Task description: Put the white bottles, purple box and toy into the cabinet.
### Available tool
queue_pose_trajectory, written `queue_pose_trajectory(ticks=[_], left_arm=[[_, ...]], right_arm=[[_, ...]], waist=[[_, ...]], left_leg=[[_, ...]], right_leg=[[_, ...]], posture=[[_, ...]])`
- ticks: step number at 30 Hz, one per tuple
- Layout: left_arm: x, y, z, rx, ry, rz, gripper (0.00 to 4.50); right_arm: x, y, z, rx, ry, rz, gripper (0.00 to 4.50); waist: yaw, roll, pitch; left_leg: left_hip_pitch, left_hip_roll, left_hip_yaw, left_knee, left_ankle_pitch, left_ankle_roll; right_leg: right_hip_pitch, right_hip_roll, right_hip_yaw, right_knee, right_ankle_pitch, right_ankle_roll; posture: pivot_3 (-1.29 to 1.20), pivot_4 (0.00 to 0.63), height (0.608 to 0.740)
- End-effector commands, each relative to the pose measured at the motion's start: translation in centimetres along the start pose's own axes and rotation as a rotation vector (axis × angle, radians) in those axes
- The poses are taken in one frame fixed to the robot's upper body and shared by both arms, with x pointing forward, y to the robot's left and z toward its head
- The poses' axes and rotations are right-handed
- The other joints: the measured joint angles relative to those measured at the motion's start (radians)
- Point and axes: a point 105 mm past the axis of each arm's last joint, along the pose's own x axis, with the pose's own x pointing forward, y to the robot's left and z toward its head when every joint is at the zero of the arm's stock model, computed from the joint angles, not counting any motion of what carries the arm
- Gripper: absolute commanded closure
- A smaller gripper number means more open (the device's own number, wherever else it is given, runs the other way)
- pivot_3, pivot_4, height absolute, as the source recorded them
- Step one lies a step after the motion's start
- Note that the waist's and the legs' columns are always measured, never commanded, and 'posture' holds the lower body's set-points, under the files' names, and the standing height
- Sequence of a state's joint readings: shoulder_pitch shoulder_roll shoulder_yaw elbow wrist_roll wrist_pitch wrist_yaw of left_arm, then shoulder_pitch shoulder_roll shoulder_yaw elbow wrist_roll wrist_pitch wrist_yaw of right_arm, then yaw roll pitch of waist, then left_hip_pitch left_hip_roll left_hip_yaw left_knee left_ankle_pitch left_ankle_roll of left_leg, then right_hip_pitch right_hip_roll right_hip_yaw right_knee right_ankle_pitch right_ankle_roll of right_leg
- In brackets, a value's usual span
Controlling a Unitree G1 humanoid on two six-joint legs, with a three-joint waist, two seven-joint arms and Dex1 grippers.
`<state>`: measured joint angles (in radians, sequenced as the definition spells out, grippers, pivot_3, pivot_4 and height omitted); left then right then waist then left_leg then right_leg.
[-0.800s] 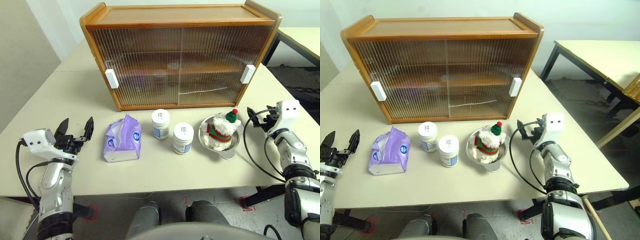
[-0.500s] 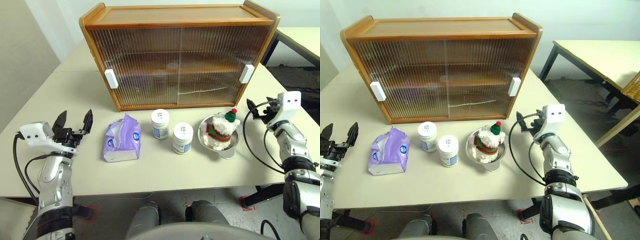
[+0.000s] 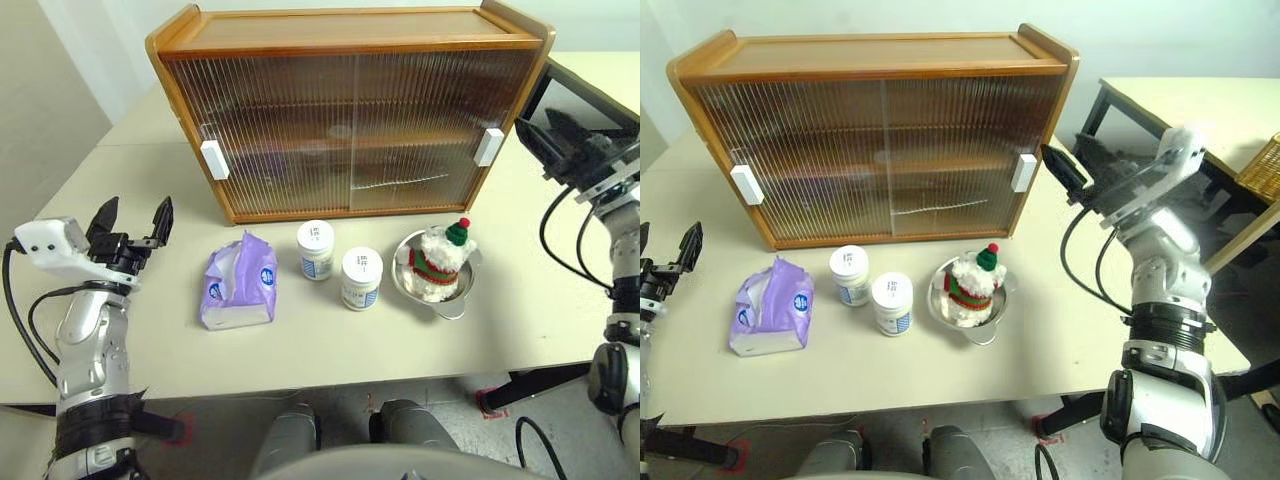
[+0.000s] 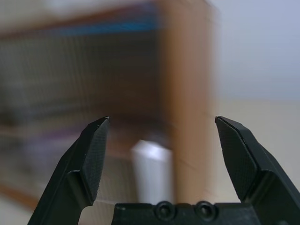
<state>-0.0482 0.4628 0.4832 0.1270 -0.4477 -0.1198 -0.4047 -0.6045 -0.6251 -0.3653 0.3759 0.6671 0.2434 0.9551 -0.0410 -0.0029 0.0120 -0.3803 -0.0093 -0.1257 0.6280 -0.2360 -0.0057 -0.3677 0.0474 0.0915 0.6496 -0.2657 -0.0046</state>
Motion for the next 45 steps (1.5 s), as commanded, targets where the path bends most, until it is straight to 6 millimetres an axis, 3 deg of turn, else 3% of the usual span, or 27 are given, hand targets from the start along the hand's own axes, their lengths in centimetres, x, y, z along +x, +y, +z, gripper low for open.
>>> queue_pose_trajectory(ticks=[1,9,10,13,23,35,45], left_arm=[[0.1,0.0,0.4,-0.011,0.003,-0.019,0.03],[0.6,-1.5,0.6,-0.076,-0.002,-0.069,0.03],[0.8,-1.9,0.6,-0.091,-0.002,-0.08,0.2],[1.2,-2.6,0.7,-0.114,-0.005,-0.102,0.95],[2.6,-3.6,0.7,-0.134,-0.003,-0.149,4.47],[4.2,-6.9,-1.0,-0.217,0.079,-0.263,4.47],[5.3,-7.3,-0.5,-0.213,0.062,-0.277,4.47]], right_arm=[[1.0,3.7,0.0,0.11,0.043,0.202,0.0],[2.0,9.1,0.0,0.258,0.083,0.441,0.0],[2.3,9.9,-0.1,0.271,0.085,0.468,0.0],[2.5,11.2,-0.4,0.292,0.098,0.511,0.0],[2.4,13.1,-1.8,0.285,0.146,0.577,0.0],[2.4,13.8,-2.5,0.291,0.154,0.597,0.0],[2.1,13.7,-2.8,0.29,0.156,0.587,0.0]], waist=[[0.0,0.0,0.0],[0.002,-0.003,0.002],[0.002,-0.003,0.002],[0.002,-0.003,0.002],[0.007,-0.004,0.002],[0.009,-0.006,0.003],[0.008,-0.006,0.004]], left_leg=[[0.0,0.0,0.001,0.001,0.0,-0.001],[0.01,0.001,0.001,0.011,-0.003,-0.002],[0.011,0.001,0.001,0.012,-0.003,-0.002],[0.015,0.0,0.001,0.013,-0.003,-0.002],[0.01,0.004,0.0,0.013,-0.004,-0.002],[0.009,0.001,0.0,0.015,-0.004,-0.001],[0.009,0.001,0.0,0.015,-0.004,-0.001]], right_leg=[[0.0,0.002,0.001,0.0,0.0,0.0],[0.005,0.009,0.005,0.0,0.0,-0.004],[0.006,0.009,0.005,0.0,0.0,-0.004],[0.009,0.009,0.006,0.001,0.0,-0.004],[0.005,0.009,0.007,0.001,0.0,-0.004],[0.005,0.01,0.007,0.001,0.001,-0.003],[0.005,0.01,0.007,0.0,0.001,-0.002]], posture=[[-0.06,0.021,0.74],[-0.05,0.017,0.74],[-0.05,0.017,0.74],[-0.05,0.02,0.74],[-0.05,0.022,0.74],[-0.06,0.024,0.74],[-0.08,0.023,0.74]])
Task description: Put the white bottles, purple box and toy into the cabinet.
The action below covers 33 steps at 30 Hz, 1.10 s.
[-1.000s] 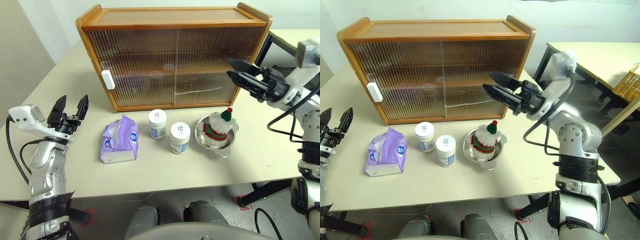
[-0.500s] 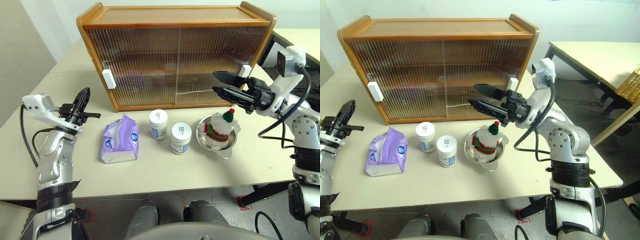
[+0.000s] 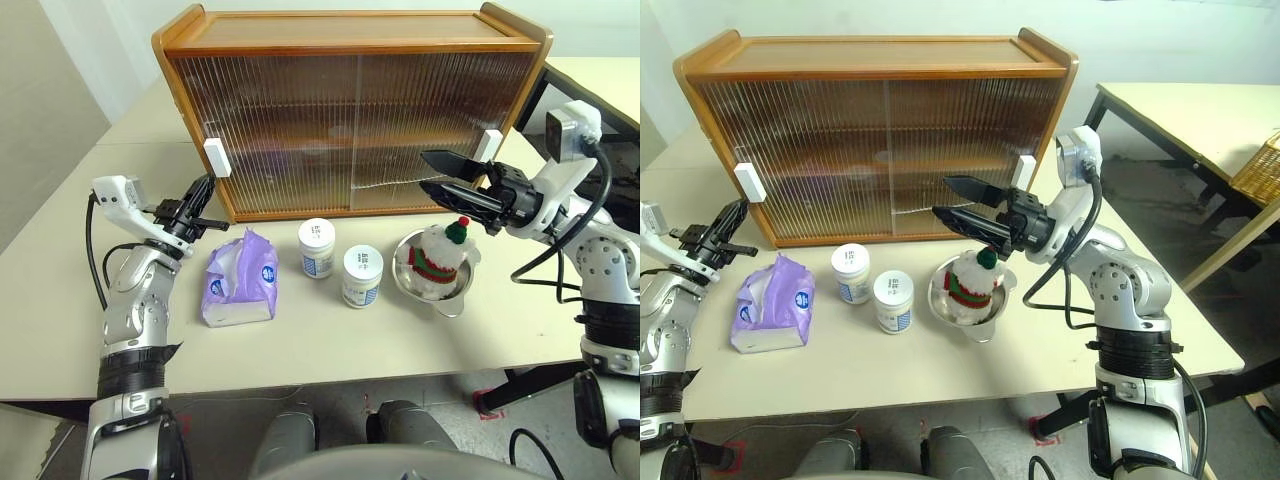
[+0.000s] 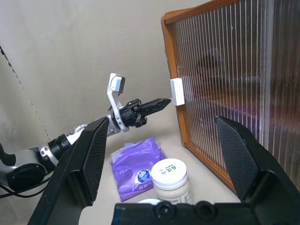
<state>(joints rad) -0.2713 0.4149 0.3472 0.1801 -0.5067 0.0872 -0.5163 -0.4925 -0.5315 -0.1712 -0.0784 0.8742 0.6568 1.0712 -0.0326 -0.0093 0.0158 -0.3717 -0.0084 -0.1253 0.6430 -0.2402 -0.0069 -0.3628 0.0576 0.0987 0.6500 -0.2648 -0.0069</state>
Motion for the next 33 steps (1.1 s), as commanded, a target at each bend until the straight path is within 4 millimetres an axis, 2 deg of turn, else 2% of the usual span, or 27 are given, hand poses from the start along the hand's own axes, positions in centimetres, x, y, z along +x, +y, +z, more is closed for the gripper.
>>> queue_pose_trajectory(ticks=[1,20,33], left_arm=[[0.4,0.1,0.0,0.01,0.011,-0.002,4.47],[1.0,0.4,1.8,0.033,-0.046,0.016,4.47],[2.9,-1.6,2.4,0.02,-0.054,-0.066,4.47]], right_arm=[[0.2,0.3,-0.2,-0.015,0.015,0.009,0.0],[0.0,0.1,-0.4,-0.019,0.016,-0.001,0.0],[0.0,0.1,-0.4,-0.026,0.013,-0.011,0.0]], waist=[[0.0,0.0,0.0],[-0.001,0.0,0.0],[0.0,-0.001,0.0]], left_leg=[[0.0,0.0,0.0,0.0,0.0,0.0],[0.0,-0.001,0.0,0.001,0.0,0.0],[0.0,-0.001,0.001,0.002,0.001,0.001]], right_leg=[[0.0,0.0,0.0,0.0,0.0,0.0],[0.0,0.0,0.0,0.0,0.001,0.001],[0.001,0.0,0.0,0.0,0.001,0.002]], posture=[[-0.08,0.023,0.74],[-0.07,0.016,0.74],[-0.1,0.016,0.74]])
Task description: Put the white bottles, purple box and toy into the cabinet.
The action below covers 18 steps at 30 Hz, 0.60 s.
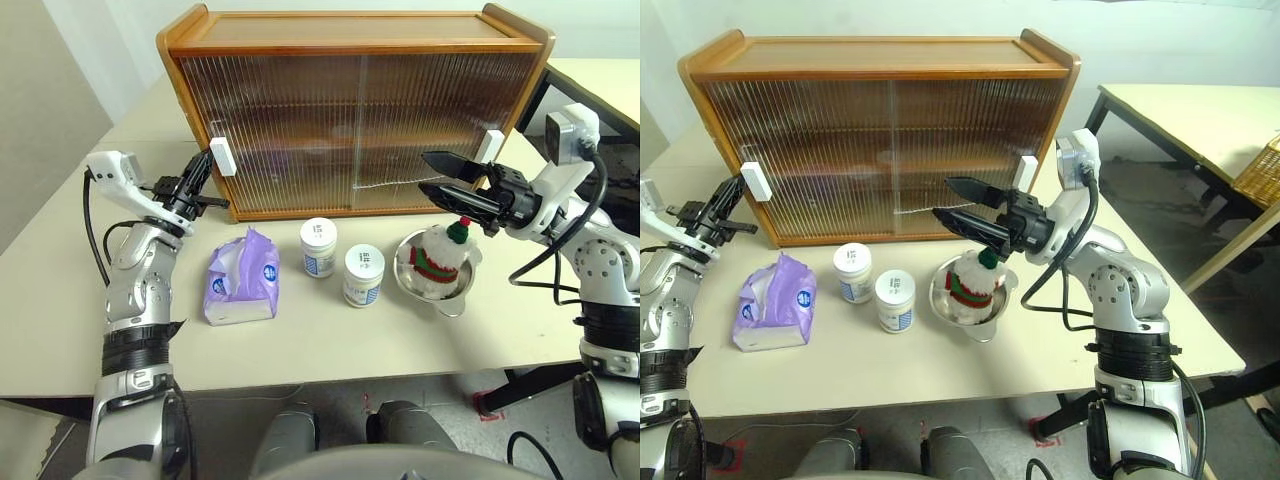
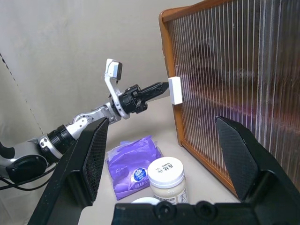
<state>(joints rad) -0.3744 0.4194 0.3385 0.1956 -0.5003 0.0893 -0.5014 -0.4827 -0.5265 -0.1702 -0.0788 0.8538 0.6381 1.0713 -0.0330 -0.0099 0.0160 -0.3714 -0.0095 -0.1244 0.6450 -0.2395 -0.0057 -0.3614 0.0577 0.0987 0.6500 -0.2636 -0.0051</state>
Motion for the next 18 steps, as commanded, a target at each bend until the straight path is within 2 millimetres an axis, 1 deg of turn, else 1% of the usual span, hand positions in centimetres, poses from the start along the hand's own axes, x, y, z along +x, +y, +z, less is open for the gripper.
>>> queue_pose_trajectory(ticks=[1,3,7,11,15,18], left_arm=[[0.7,-0.9,-0.1,0.001,0.017,-0.044,4.47],[0.9,-1.2,-0.1,-0.005,0.021,-0.059,4.47],[1.7,-2.6,-0.5,-0.025,0.044,-0.12,4.47],[2.0,-3.5,-0.9,-0.014,0.068,-0.167,4.47],[2.6,-5.1,-1.4,-0.012,0.086,-0.226,4.47],[2.9,-5.8,-1.7,-0.017,0.093,-0.249,4.47]], right_arm=[[0.1,0.3,-0.1,-0.013,0.008,0.002,0.0],[0.1,0.3,-0.1,-0.014,0.008,0.001,0.0],[0.0,0.3,-0.1,-0.017,0.006,-0.004,0.0],[0.0,0.4,0.0,-0.019,0.005,-0.006,0.0],[-0.1,0.4,0.1,-0.023,0.004,-0.01,0.0],[-0.1,0.4,0.1,-0.025,0.005,-0.013,0.0]], waist=[[0.0,0.0,0.0],[-0.001,0.0,0.0],[0.0,0.0,0.0],[-0.002,-0.001,0.0],[-0.002,-0.001,0.0],[-0.002,-0.001,0.0]], left_leg=[[0.0,0.0,0.0,0.0,0.0,0.0],[0.0,0.0,0.0,0.0,0.0,0.0],[0.0,0.0,0.0,0.001,0.0,0.0],[0.0,0.0,0.0,0.001,0.0,0.001],[0.0,0.0,0.0,0.002,0.0,0.001],[0.0,-0.001,0.0,0.002,0.0,0.001]], right_leg=[[0.0,0.0,0.0,0.0,0.0,0.0],[0.0,0.0,0.0,0.0,0.0,0.0],[0.0,0.0,0.0,0.0,0.0,0.0],[0.0,0.0,0.0,0.0,0.001,0.001],[0.0,0.0,0.0,0.0,0.001,0.001],[0.001,0.0,0.0,0.0,0.001,0.002]], posture=[[-0.1,0.016,0.74],[-0.1,0.017,0.74],[-0.1,0.017,0.74],[-0.1,0.017,0.74],[-0.1,0.017,0.74],[-0.12,0.013,0.74]])
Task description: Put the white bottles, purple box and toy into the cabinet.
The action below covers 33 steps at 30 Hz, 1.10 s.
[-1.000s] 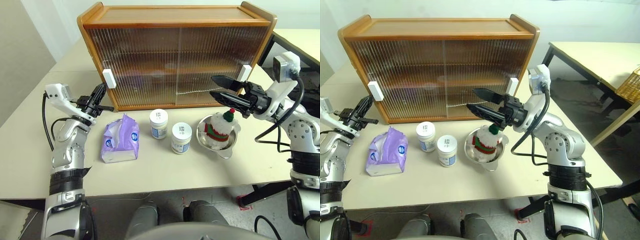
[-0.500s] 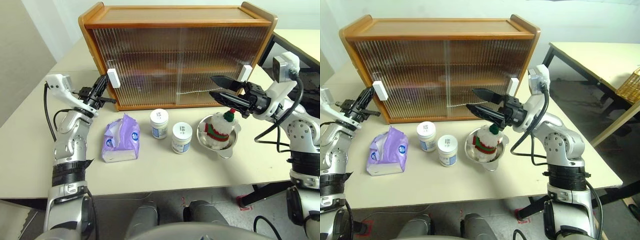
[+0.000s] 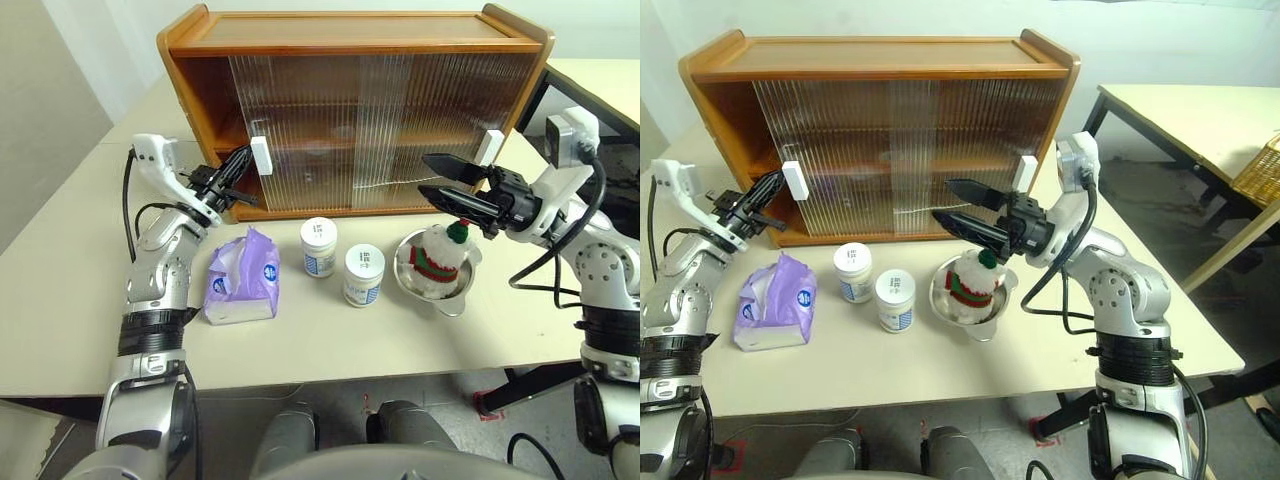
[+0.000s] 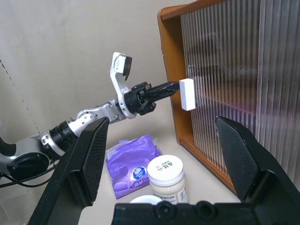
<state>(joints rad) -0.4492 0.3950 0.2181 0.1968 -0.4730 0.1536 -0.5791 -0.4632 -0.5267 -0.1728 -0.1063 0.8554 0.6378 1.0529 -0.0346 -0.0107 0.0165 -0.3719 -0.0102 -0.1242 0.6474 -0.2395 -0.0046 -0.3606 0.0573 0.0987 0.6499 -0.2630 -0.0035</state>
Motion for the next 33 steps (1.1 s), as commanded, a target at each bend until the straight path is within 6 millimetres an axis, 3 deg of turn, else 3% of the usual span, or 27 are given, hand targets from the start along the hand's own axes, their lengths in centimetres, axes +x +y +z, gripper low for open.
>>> queue_pose_trajectory(ticks=[1,25,33], left_arm=[[0.9,-1.1,-0.7,-0.003,0.031,-0.047,4.47],[5.2,-4.9,-2.8,-0.062,0.066,-0.191,4.47],[6.8,-7.3,-3.1,-0.072,0.065,-0.268,4.47]], right_arm=[[0.0,0.2,0.3,-0.018,0.002,0.0,0.0],[-0.4,0.7,0.7,-0.018,0.005,-0.019,0.0],[-0.6,0.7,0.7,-0.02,0.008,-0.028,0.0]], waist=[[-0.002,0.0,0.0],[-0.018,0.0,0.0],[-0.022,0.0,0.001]], left_leg=[[0.0,0.0,0.0,0.001,0.0,0.001],[-0.008,0.003,-0.001,0.015,-0.005,0.009],[-0.009,0.001,-0.001,0.015,-0.005,0.01]], right_leg=[[0.0,0.0,0.0,0.0,0.0,0.0],[-0.001,-0.002,0.002,-0.002,0.002,0.009],[0.0,-0.003,0.002,-0.003,0.002,0.012]], posture=[[-0.12,0.013,0.74],[-0.17,0.022,0.74],[-0.17,0.023,0.74]])
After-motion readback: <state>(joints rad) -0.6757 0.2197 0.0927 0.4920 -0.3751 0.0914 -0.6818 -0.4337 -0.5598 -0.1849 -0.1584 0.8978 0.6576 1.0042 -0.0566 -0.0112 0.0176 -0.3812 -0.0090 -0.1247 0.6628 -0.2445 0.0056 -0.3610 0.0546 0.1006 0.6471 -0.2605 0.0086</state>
